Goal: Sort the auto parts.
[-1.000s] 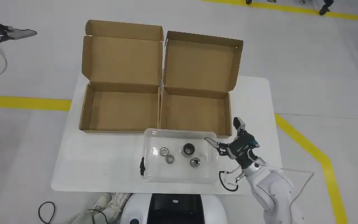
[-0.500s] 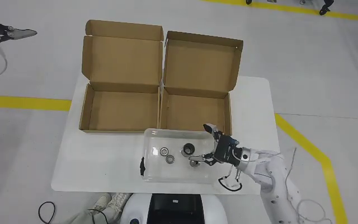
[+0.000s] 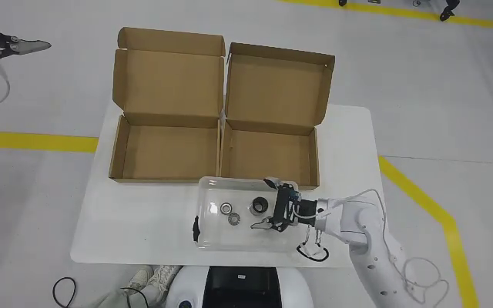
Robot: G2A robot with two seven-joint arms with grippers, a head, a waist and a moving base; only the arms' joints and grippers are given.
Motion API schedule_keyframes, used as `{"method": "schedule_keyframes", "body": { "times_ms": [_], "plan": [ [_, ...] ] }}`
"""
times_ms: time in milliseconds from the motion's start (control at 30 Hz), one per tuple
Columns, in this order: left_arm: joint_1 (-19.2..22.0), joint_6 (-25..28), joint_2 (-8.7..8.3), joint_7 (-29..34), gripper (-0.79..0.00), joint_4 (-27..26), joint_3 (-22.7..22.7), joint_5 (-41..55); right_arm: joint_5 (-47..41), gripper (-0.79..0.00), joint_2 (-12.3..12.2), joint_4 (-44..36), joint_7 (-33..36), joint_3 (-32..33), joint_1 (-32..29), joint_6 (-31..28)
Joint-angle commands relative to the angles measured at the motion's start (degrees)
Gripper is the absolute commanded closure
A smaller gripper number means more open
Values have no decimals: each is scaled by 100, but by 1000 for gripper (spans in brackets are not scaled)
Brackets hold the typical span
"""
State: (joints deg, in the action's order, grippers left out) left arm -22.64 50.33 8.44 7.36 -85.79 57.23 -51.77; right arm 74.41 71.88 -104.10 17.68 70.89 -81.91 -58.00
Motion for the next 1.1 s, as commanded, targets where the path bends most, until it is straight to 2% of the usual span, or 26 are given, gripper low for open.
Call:
{"method": "schedule_keyframes", "body": {
  "times_ms": [0,400,433,467,500,533,633,733,1000,1067],
  "plan": [
    [0,0,0,0,-785,0,0,0,0,-785,0,0,0,0,0,0],
    [0,0,0,0,-785,0,0,0,165,-785,-14,118,127,-234,74,177],
    [0,0,0,0,-785,0,0,0,172,-634,-17,158,135,-254,92,232],
    [0,0,0,0,-785,0,0,0,159,-413,-21,201,150,-274,110,262],
    [0,0,0,0,-785,0,0,0,155,-357,-26,241,185,-287,130,290],
    [0,0,0,0,-785,0,0,0,155,-342,-32,277,238,-297,145,326],
    [0,0,0,0,-785,0,0,0,135,-376,-51,331,459,-340,171,419],
    [0,0,0,0,-785,0,0,0,139,-573,-64,346,773,-392,180,653],
    [0,0,0,0,-785,0,0,0,-10,-603,-76,376,1492,-652,295,1012],
    [0,0,0,0,-785,0,0,0,-52,-631,-78,376,1622,-715,325,1090]
  ]
}}
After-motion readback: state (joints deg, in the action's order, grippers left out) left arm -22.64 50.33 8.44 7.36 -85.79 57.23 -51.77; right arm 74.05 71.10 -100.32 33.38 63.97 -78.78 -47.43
